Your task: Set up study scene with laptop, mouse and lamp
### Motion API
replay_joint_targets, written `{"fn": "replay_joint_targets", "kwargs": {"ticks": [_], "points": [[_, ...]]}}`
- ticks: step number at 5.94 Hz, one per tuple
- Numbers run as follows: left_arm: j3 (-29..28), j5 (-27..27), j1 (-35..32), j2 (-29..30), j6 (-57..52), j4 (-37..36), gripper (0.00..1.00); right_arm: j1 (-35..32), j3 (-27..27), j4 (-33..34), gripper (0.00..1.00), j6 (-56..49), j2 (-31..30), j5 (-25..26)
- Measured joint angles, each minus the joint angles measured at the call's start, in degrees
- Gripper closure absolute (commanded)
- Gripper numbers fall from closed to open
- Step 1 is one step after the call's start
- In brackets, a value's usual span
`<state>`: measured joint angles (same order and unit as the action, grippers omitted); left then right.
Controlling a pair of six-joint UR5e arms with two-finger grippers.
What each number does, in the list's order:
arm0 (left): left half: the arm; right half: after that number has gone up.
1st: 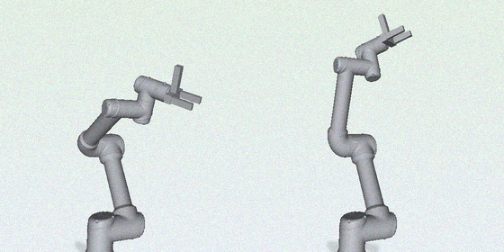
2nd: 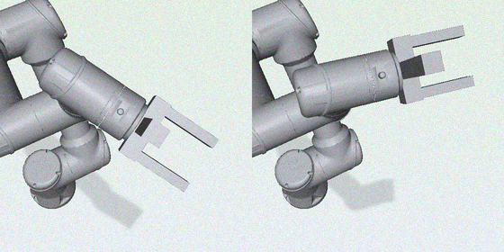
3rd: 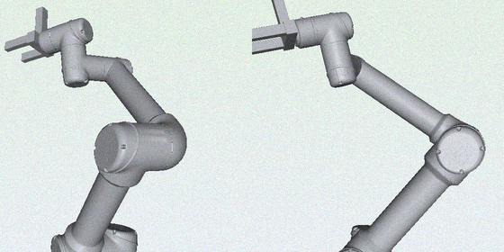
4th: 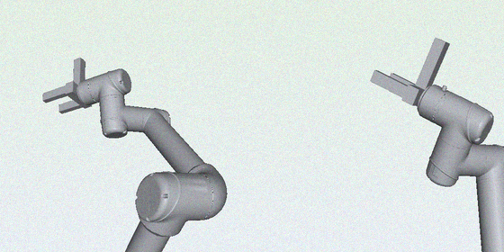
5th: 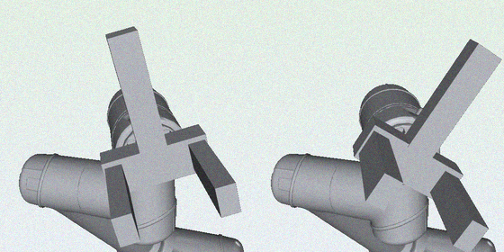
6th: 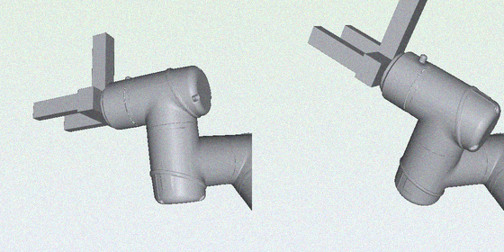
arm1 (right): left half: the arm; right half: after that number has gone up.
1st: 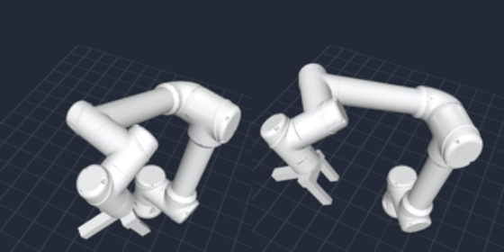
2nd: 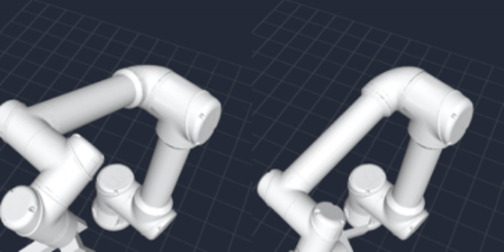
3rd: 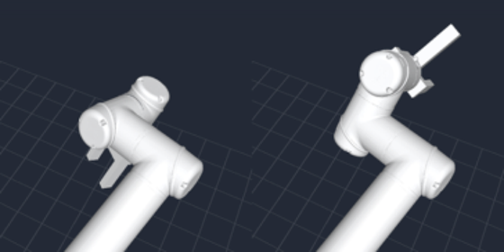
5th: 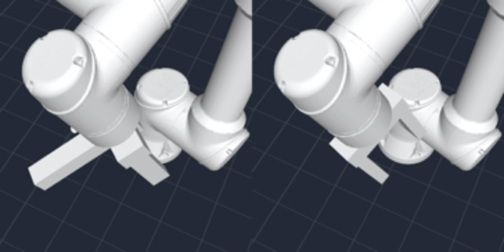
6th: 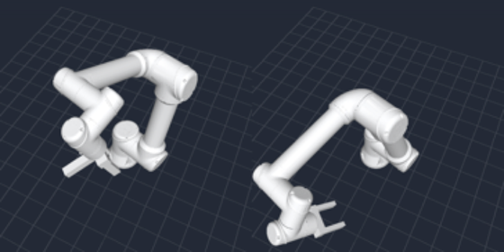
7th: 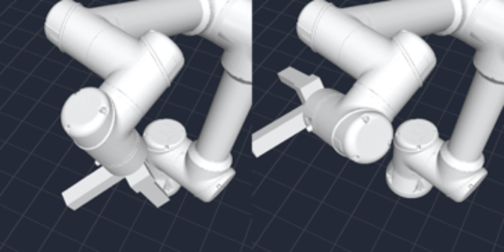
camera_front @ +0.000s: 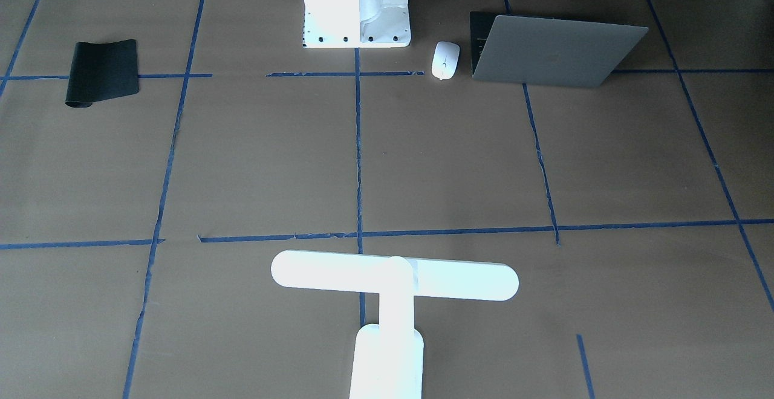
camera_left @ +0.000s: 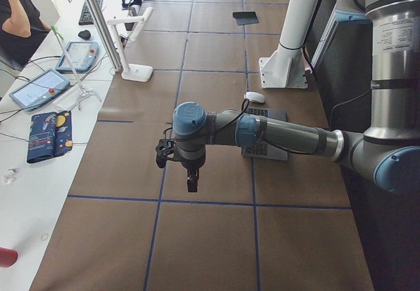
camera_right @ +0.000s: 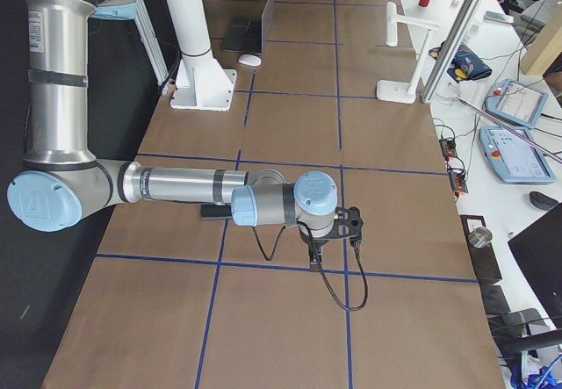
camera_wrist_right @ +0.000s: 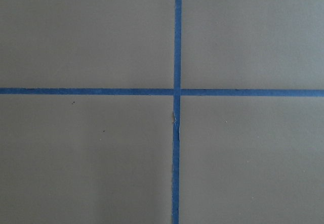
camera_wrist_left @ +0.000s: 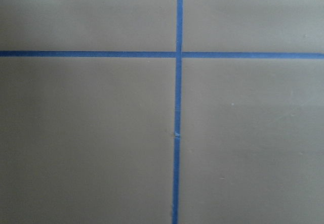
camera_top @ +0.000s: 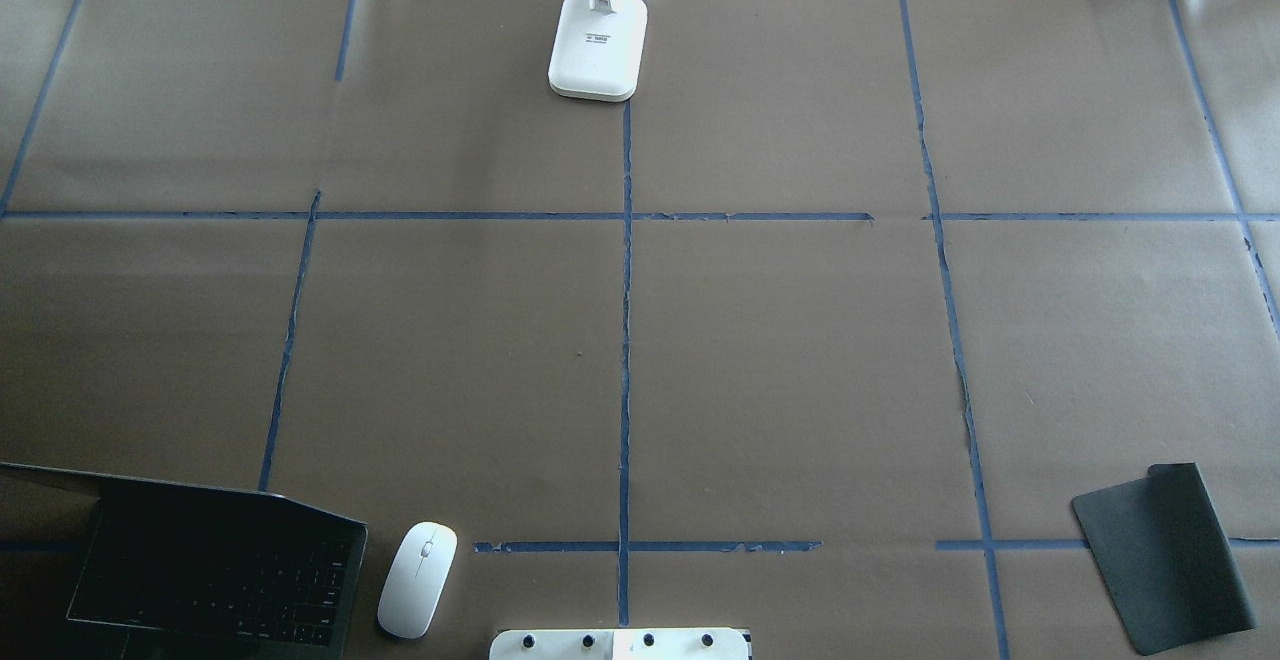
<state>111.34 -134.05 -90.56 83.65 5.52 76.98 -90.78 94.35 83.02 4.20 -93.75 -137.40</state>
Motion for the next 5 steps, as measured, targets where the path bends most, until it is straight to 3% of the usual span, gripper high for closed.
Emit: {"fn": "replay_joint_targets", "kwargs": {"ticks": [2,5], "points": [[10.8,0.0,1.8,-0.1,10.9,-8.8,0.0,0.1,0.2,-0.2,0.0,0.1,0.8,-0.5],[24.8,0.0,13.9,-1.3,42.2,-11.6,0.0,0.2,0.3,-0.3,0.0,0.1,0.9,-3.7]]}}
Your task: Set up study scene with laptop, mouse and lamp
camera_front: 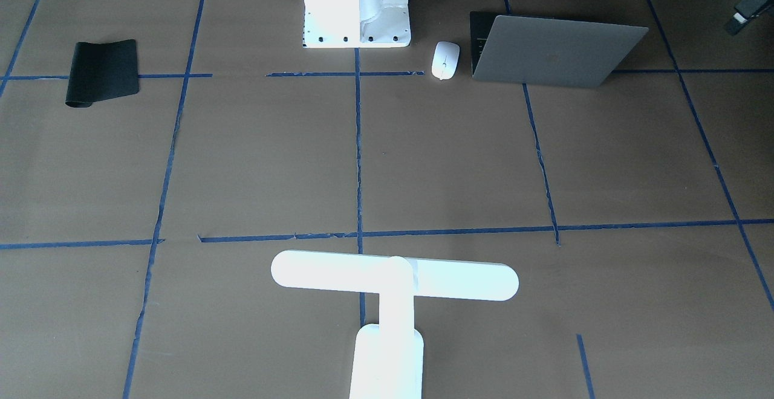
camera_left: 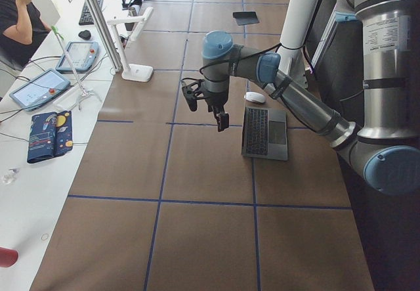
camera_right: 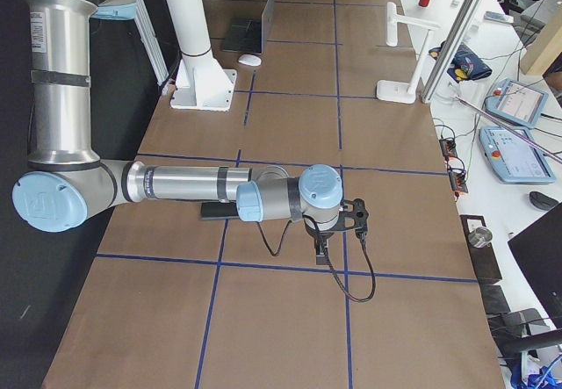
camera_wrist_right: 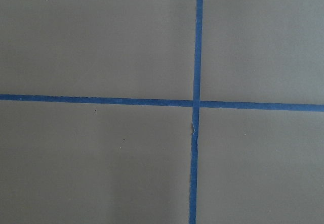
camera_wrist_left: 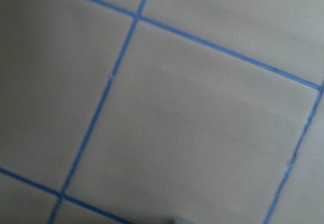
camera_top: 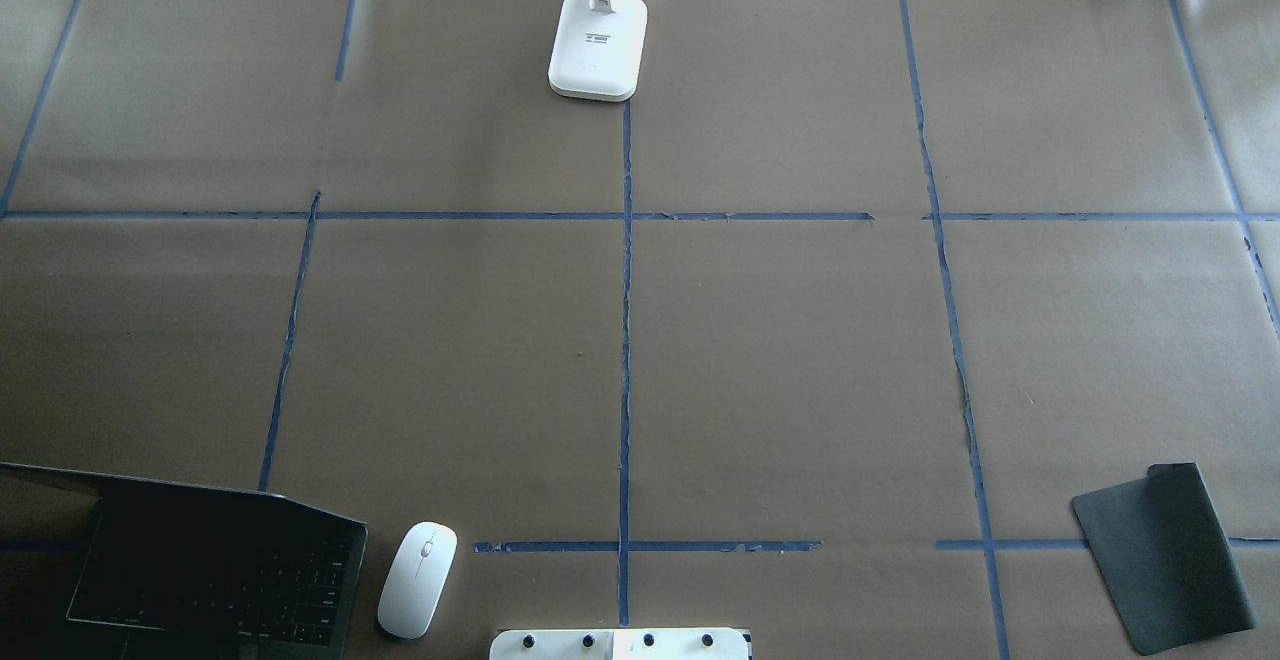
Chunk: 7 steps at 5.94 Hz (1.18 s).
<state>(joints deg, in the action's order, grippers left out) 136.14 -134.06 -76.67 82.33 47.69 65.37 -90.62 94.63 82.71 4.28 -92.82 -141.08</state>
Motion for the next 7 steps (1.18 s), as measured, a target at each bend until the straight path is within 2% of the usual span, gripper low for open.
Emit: {"fn": "replay_joint_targets", "kwargs": {"ticks": [3,5,7], "points": [[7.4,1.2,11.1,0.4,33.9,0.6,0.0,0.0,-0.1,-0.1,0.0,-0.2,0.0,-0.3],[8.8,10.6,24.6,4.1,62.0,2.4,0.0,0.0,-0.2,-0.1,0.0,-0.2,0.0,-0.3],[8.9,16.0,32.4,6.3,76.8,2.7,0.0,0.0,-0.2,-0.1,0.0,-0.2,0.0,-0.3]]}}
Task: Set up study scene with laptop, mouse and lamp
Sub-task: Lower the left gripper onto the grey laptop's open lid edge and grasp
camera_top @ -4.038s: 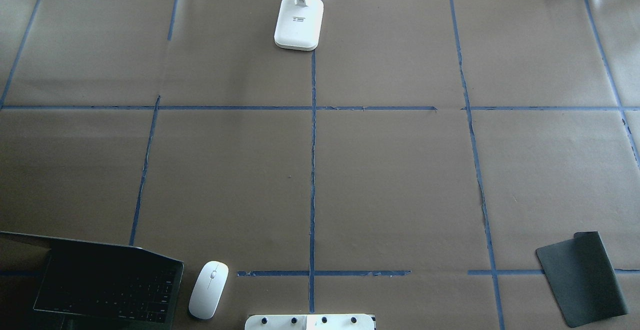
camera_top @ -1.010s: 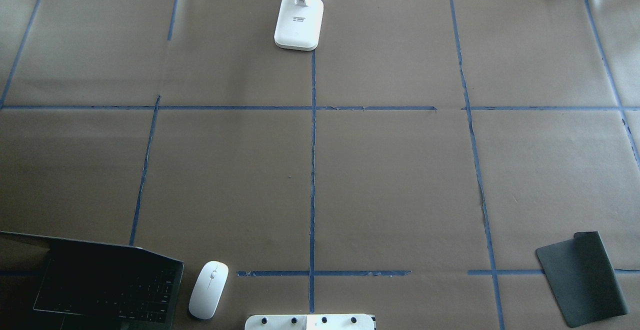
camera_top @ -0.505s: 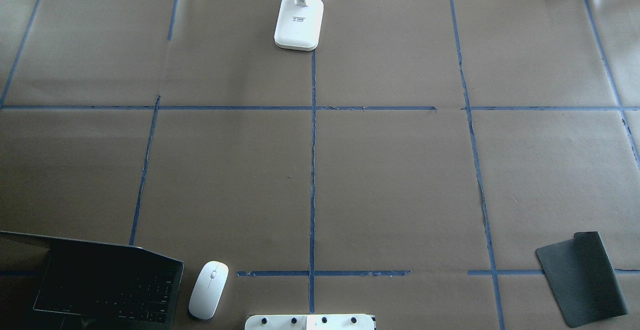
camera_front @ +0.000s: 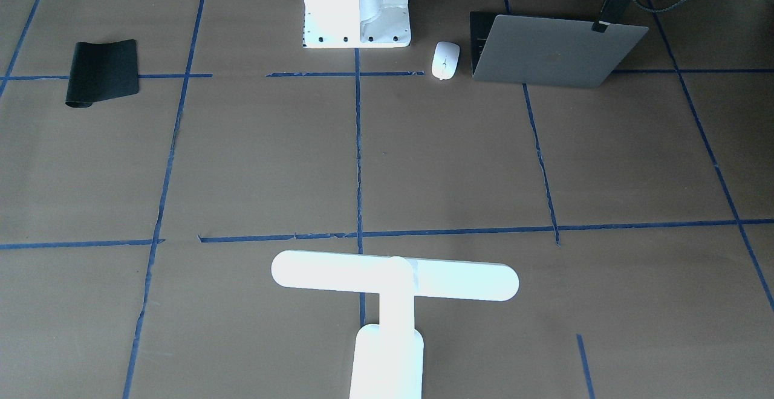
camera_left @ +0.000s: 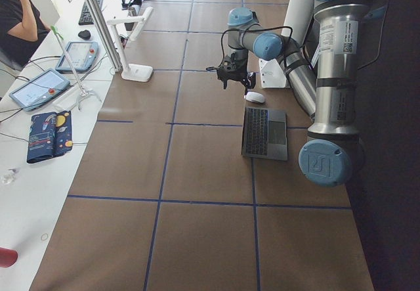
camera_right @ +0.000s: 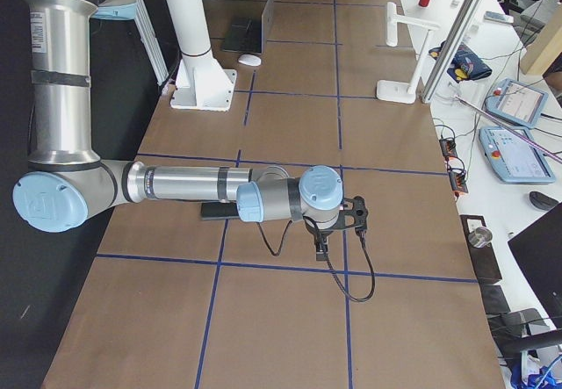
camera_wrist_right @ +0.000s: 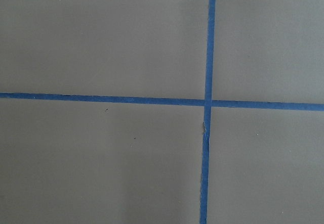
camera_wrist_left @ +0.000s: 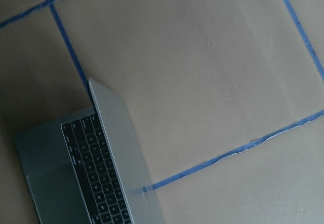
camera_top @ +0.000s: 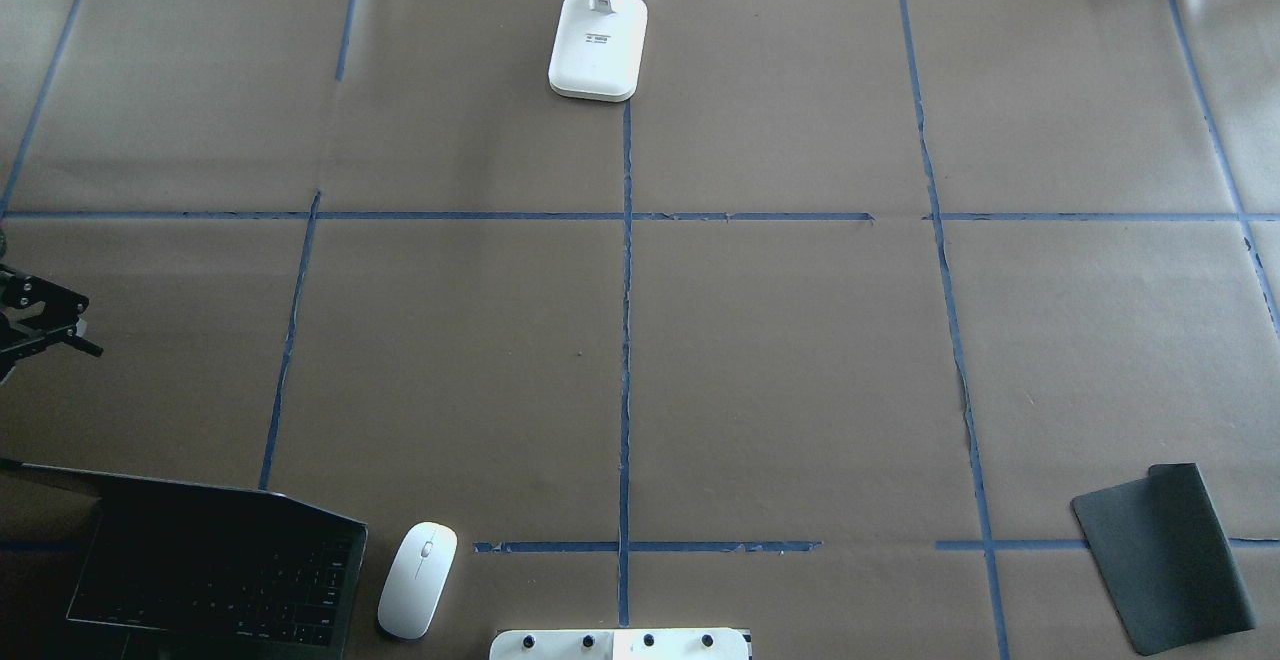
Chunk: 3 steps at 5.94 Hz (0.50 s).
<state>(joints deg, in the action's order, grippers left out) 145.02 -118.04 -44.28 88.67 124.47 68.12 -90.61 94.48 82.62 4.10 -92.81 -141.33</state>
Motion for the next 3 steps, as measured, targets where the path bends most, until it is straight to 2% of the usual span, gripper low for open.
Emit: {"fn": "replay_joint_targets", "kwargs": {"ticks": [3], "points": [[-0.1,7.6,9.5,0.3,13.0,0.1,0.0,0.0,0.2,0.0,0.0,0.1,0.2,0.0]]}}
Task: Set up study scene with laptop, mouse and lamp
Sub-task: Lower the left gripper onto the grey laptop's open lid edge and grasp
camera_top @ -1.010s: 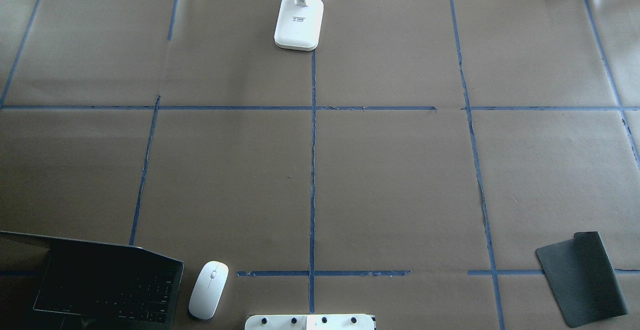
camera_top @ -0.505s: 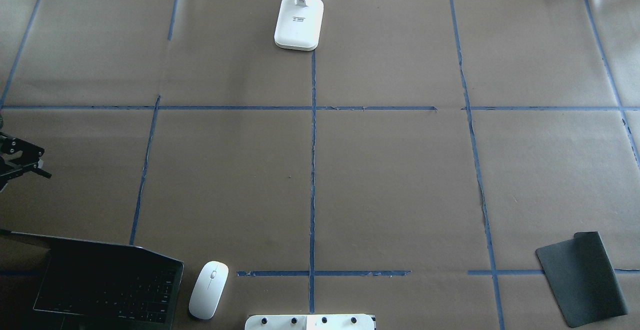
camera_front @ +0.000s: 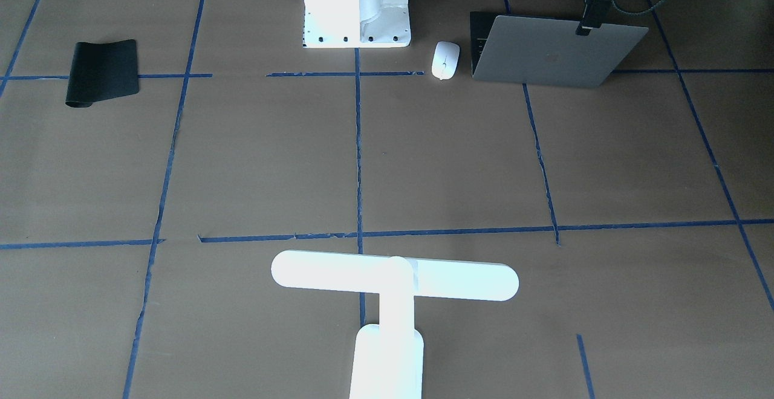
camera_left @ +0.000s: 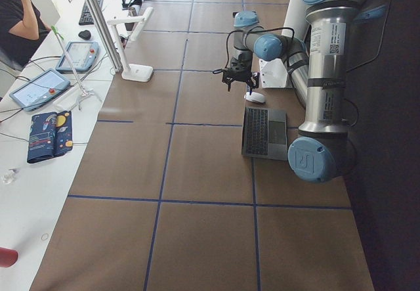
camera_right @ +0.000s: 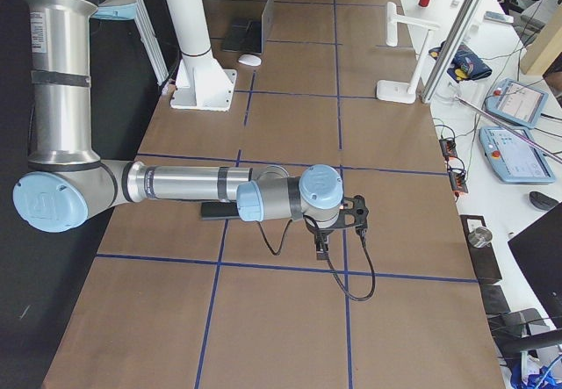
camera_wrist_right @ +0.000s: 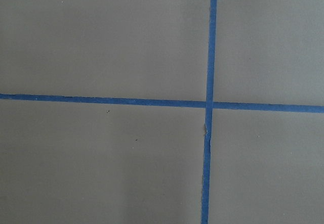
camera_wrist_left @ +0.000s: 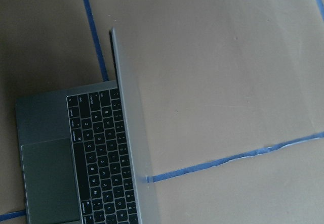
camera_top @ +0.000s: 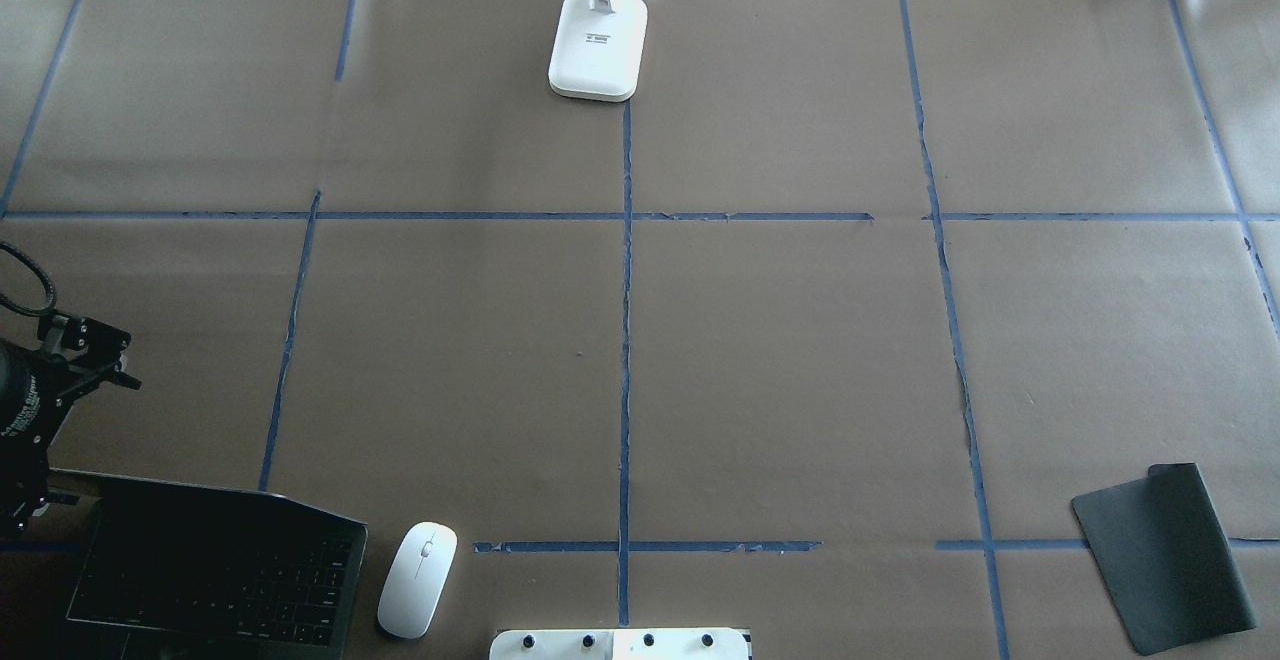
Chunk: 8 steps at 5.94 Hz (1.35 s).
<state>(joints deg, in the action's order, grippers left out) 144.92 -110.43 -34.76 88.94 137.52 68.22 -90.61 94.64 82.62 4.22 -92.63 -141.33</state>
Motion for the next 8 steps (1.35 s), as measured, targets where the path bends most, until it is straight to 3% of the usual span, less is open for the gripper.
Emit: {"fn": "replay_joint_targets", "kwargs": {"ticks": [4,8], "points": [[-0.2,3.0,7.1,-0.5,7.2,-0.3,0.0,0.0,-0.1,0.0,0.0,0.0,0.3,0.0],[-2.8,4.4,10.0,-0.8,9.4,-0.5,0.0,-0.1,-0.1,0.0,0.0,0.0,0.3,0.0]]}}
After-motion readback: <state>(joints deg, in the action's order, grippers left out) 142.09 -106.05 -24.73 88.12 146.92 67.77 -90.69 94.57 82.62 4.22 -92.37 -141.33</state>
